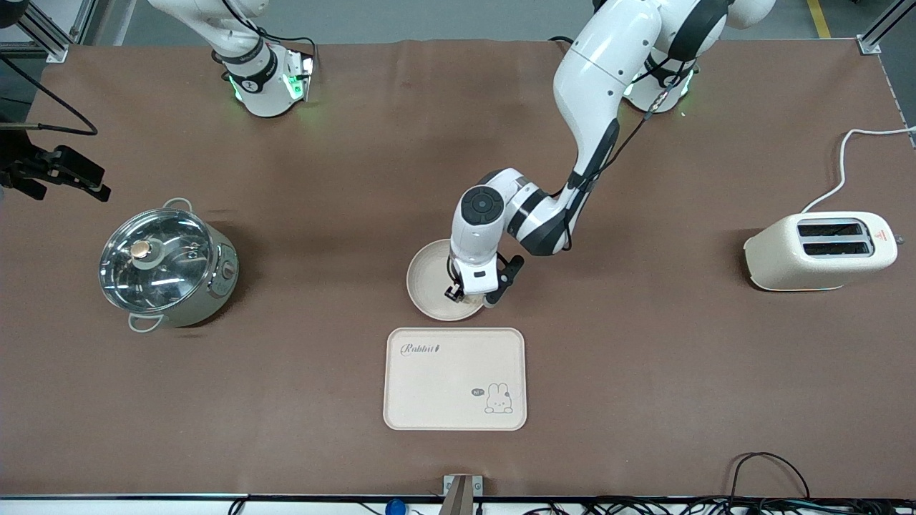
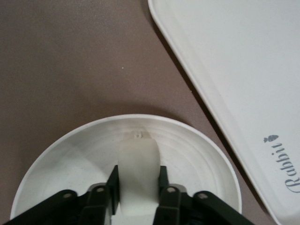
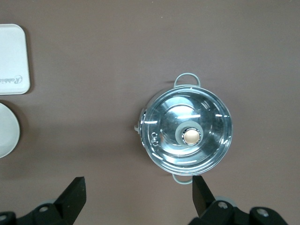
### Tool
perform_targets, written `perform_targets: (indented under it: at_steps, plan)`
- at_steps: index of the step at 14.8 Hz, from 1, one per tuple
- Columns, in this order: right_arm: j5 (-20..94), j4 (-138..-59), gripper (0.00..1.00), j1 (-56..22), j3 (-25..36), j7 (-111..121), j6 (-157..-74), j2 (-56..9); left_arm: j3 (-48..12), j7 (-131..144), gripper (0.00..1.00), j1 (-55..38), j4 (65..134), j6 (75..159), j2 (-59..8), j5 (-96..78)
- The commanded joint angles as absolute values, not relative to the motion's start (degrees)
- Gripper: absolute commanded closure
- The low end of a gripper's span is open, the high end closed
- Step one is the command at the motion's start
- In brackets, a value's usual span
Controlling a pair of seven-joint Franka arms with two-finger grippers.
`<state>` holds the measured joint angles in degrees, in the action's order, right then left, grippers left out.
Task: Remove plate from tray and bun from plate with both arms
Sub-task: 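Grasp the bun with the left gripper while the right gripper returns to rest, then lift the bun and carry it toward the toaster with the left gripper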
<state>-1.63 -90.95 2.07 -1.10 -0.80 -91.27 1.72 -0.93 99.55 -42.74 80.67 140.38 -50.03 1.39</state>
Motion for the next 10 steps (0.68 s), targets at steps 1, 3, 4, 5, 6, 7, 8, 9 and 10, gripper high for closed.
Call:
perform_targets:
  at_steps: [1, 3, 4, 5, 6, 7, 8, 9, 10]
  plan:
    - [-3.6, -90.5, 0.00, 0.2, 1.4, -0.4, -91.0, 2.1, 2.0, 100.8, 0.90, -44.1, 79.5, 137.6, -49.2, 2.8]
    - [-3.4, -90.0, 0.00, 3.2, 1.4, 6.1, -90.7, 2.2, 5.9, 100.5, 0.92, -44.8, 79.5, 132.6, -46.0, 3.7]
    - [-3.3, -89.5, 0.00, 4.2, 1.3, 7.6, -90.5, 2.2, 6.9, 100.2, 0.91, -44.2, 79.5, 130.5, -44.3, 4.0]
    - [-3.3, -89.2, 0.00, 4.2, 1.4, 7.5, -90.2, 2.2, 8.2, 99.4, 0.91, -43.7, 79.5, 128.5, -43.2, 4.3]
    - [-3.3, -88.9, 0.00, 4.2, 1.3, 7.4, -89.8, 2.2, 9.7, 98.3, 0.91, -42.4, 79.7, 125.8, -41.1, 4.7]
    - [-2.9, -88.9, 0.00, 4.0, 1.2, 5.9, -89.5, 2.2, 10.0, 96.1, 0.90, -39.9, 80.2, 122.8, -39.2, 4.7]
    - [-2.9, -88.9, 0.00, 3.9, 1.2, 3.6, -89.0, 2.2, 9.9, 93.6, 0.89, -37.8, 80.2, 120.2, -38.4, 4.6]
    - [-2.8, -89.0, 0.00, 3.6, 1.1, 2.8, -88.9, 2.2, 9.9, 91.9, 0.89, -36.5, 80.4, 117.4, -37.5, 4.5]
    - [-2.8, -89.2, 0.00, 3.0, 1.0, 2.5, -88.9, 2.2, 9.9, 89.8, 0.89, -34.6, 81.2, 114.5, -36.7, 4.6]
